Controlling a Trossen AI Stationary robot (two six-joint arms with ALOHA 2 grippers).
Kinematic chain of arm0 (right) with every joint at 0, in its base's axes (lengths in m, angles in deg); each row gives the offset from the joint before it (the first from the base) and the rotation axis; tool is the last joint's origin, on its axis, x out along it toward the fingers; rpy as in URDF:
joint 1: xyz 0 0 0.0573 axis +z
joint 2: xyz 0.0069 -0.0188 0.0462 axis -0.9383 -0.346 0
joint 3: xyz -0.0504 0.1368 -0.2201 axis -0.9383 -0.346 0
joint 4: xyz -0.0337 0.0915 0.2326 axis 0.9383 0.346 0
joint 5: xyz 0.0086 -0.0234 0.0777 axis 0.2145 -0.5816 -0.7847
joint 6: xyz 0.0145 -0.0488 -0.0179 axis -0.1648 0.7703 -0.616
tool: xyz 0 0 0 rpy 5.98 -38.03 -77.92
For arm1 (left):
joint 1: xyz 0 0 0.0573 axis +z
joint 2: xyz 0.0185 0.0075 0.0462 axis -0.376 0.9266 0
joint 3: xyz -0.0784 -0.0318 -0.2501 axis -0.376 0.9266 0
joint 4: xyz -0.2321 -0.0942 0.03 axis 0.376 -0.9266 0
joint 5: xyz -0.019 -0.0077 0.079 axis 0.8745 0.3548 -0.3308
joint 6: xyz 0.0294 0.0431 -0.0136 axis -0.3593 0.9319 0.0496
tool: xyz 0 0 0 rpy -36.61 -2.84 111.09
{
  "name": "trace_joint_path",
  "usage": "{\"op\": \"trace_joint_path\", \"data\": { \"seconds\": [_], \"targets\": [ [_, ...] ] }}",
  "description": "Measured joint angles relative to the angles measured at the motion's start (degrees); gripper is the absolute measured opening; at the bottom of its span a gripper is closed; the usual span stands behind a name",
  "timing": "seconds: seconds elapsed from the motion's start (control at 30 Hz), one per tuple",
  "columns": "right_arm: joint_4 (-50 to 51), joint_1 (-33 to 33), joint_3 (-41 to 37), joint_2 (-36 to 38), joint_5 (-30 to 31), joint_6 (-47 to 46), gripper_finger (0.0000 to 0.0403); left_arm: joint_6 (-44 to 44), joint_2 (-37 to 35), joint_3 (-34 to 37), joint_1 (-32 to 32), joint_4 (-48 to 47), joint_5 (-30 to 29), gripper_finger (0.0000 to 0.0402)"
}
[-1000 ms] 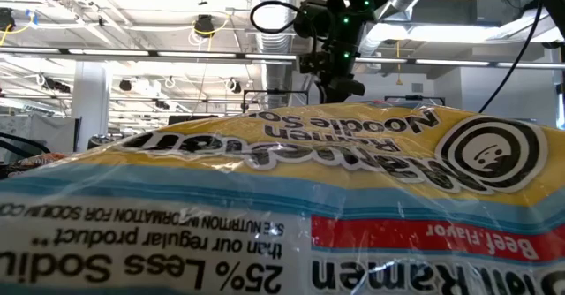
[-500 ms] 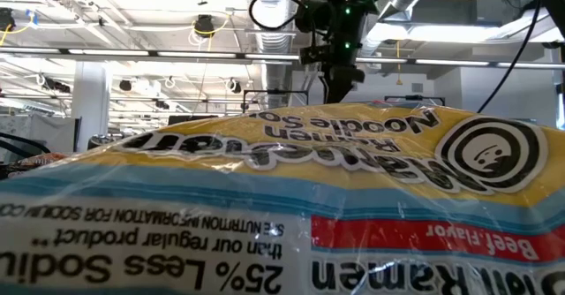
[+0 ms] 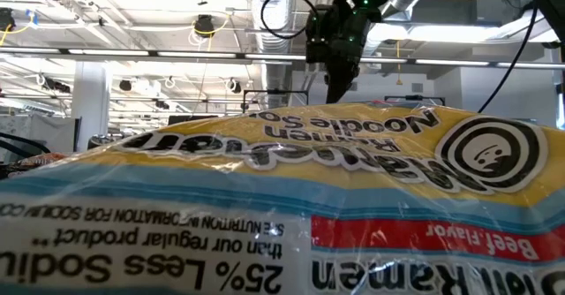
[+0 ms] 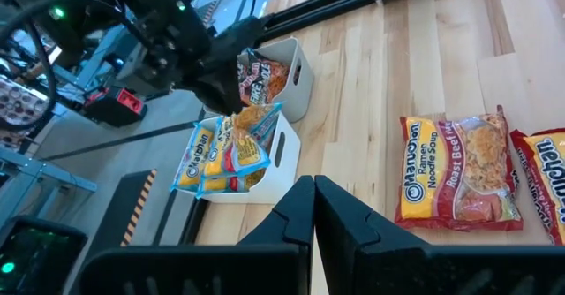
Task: Sort Maruchan noodles
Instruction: Put the blue noodle pack into the white bin
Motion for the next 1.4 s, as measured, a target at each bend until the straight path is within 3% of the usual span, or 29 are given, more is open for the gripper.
{"op": "trace_joint_path", "data": {
  "seconds": [0.47, 1.03, 1.4],
  "targets": [
    [-1.7, 0.4, -0.2, -7.6, 0.1, -1.1, 0.0102, 0.0, 0.0, 0.0, 0.0, -0.3, 0.0, 0.0],
    [-8.5, 1.3, -0.3, -9.5, 3.0, -9.3, 0.0101, 0.0, 0.0, 0.0, 0.0, -0.3, 0.0, 0.0],
    [-1.7, 2.4, 1.9, -7.6, 1.3, -10.1, 0.0101, -0.2, 0.0, 0.0, 0.0, -0.4, 0.0, 0.0]
  ]
}}
